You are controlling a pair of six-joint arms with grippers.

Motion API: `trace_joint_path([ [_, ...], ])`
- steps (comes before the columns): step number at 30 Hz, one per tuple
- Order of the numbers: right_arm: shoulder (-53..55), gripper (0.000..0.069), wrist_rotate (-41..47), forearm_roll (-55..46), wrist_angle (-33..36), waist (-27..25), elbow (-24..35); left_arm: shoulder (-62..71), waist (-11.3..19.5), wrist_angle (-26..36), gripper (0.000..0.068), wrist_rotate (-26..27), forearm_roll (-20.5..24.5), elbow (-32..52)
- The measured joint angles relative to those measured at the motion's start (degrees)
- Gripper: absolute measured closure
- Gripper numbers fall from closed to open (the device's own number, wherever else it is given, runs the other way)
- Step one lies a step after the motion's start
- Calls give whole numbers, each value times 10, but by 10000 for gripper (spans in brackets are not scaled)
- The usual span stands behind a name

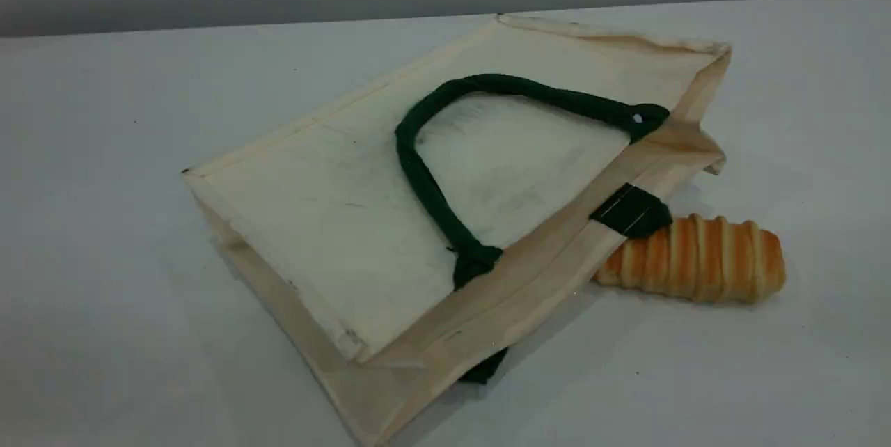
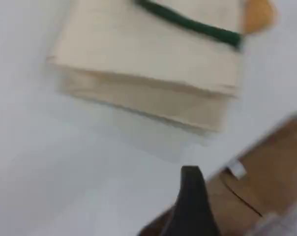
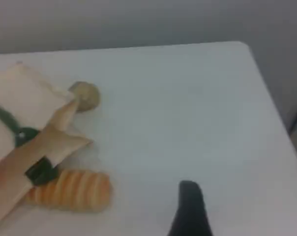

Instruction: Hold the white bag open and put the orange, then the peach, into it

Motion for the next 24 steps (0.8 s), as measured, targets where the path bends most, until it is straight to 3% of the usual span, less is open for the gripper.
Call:
trace_joint_path([
  [9, 0, 213, 0, 0, 0, -7, 0, -1, 275, 0, 176, 0, 0, 0],
  [12, 0, 213, 0, 0, 0, -7, 0, -11, 342, 0, 176, 0, 1, 0],
  [15, 0, 213, 0, 0, 0, -7, 0, -40, 371, 0, 176, 0, 1, 0],
  [24, 0, 213, 0, 0, 0, -7, 0, -80, 372, 4, 176, 0, 1, -1],
])
